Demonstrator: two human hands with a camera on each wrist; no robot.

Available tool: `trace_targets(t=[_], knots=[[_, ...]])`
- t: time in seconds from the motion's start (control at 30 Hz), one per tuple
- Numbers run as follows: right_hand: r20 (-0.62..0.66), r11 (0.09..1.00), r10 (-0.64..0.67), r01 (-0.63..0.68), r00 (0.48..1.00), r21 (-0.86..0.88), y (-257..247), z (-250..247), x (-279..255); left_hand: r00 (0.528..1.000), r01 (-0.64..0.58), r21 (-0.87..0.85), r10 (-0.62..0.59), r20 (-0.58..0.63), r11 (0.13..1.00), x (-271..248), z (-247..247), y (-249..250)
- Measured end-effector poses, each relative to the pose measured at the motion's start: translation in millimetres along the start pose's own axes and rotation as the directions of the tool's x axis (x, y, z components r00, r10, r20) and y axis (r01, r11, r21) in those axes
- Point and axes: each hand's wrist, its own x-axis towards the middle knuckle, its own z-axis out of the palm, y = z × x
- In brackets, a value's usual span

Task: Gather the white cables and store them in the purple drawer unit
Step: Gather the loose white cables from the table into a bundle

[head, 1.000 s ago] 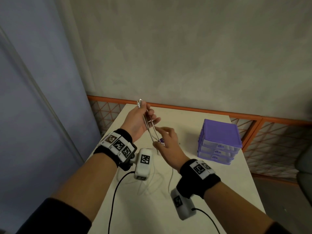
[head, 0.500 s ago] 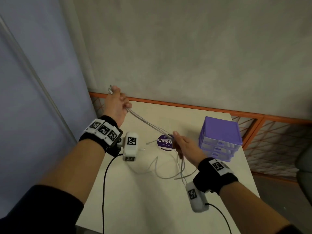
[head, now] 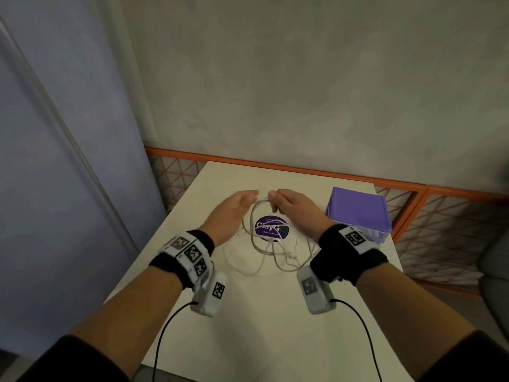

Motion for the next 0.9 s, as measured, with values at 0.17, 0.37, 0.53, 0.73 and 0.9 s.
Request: trace_targets(t=[0.17,0.37,0.53,0.73,0.9], knots=[[-0.010,0.997,0.017,-0.016,1.000,0.080,-3,-14,8,0.998,-0.016,-0.244,0.031,0.059,0.970,-2,1,21],[0.072,0.964,0.047,-0.064,0.996,0.259,-6,-15,3,0.978,-0.152,-0.057,0.141,-0.154,0.987,15,-11,37],[0.072,0.993,0.108,-0.111,0.992,0.037,6,-10,1,0.939,-0.175,-0.057,0.150,-0.311,0.983,27,-31,43],[0.037,0.918,0.252,-0.251,0.967,0.308,13,-9,2,0.927,-0.134,-0.119,0.082,-0.366,0.984,29,-32,30],[0.094,0.737,0.240,-0.244,0.966,0.630,6,-9,-1,0.915,-0.122,-0.224,0.022,-0.403,0.967,33,-42,23]])
